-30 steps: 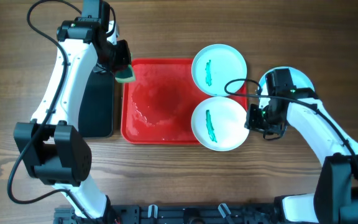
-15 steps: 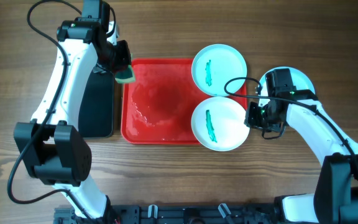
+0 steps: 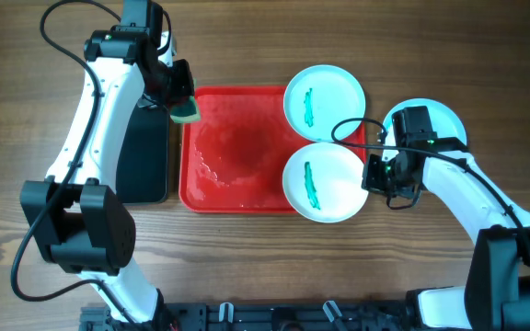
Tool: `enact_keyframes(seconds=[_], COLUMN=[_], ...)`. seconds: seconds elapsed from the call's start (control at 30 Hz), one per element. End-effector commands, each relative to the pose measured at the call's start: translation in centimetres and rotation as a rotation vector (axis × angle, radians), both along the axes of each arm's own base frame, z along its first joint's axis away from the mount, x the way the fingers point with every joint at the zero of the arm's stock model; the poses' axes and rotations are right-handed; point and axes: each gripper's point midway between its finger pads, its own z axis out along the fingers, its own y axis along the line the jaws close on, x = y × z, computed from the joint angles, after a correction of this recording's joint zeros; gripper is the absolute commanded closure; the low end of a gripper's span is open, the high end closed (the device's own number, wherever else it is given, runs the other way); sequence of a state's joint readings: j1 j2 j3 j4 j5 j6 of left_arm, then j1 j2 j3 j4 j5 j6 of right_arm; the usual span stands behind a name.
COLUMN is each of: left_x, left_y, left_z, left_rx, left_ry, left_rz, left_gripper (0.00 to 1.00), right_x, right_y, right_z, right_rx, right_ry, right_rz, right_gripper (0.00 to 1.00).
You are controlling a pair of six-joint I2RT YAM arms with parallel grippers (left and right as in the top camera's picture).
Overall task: Clean dirty plates on tray and stack at the side
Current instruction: 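Grasp the lower-right white plate's rim with the right gripper and drag it left, then bring the held sponge with the left gripper onto the second plate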
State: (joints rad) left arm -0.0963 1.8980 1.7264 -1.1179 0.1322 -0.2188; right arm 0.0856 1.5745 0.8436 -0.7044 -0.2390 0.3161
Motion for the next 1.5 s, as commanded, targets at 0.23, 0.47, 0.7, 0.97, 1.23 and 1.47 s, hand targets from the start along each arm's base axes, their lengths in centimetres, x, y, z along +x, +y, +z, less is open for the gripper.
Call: enact_keyframes(seconds=[0.23, 0.47, 0.7, 0.97, 1.23, 1.47], left_x=[0.1, 0.1, 0.3, 0.3, 0.5, 0.1], left_y=[-0.2, -0.2, -0.2, -0.2, -0.3, -0.4], left_z=[0.3, 0.4, 0.4, 0.4, 0.5, -0.1], left_rx=[-0.013, -0.014, -0.014, -0.015, -0.016, -0.015], left_ry=[-0.007, -0.010, -0.014, -0.015, -0.025, -0.008], left_rz=[0.002, 0.002, 0.002, 0.002, 0.002, -0.003], left_gripper=[0.96, 0.96, 0.96, 0.96, 0.96, 0.96], right_x=[1.1, 5.4, 7.8, 8.2, 9.9, 9.8], right_y=[6.9, 12.4, 15.8, 17.6, 18.6, 18.8], right_z=[2.9, 5.6, 1.6, 0.0, -2.5, -2.7], right_rx=[0.169, 0.112, 0.100, 0.132, 0.083, 0.088], right_ry=[-0.025, -0.207, -0.165, -0.140, -0.027, -0.007], right_rz=[0.051, -0.066, -0.116, -0.020, 0.079, 0.081], right_gripper=[0.96, 0.96, 0.96, 0.68, 0.68, 0.96])
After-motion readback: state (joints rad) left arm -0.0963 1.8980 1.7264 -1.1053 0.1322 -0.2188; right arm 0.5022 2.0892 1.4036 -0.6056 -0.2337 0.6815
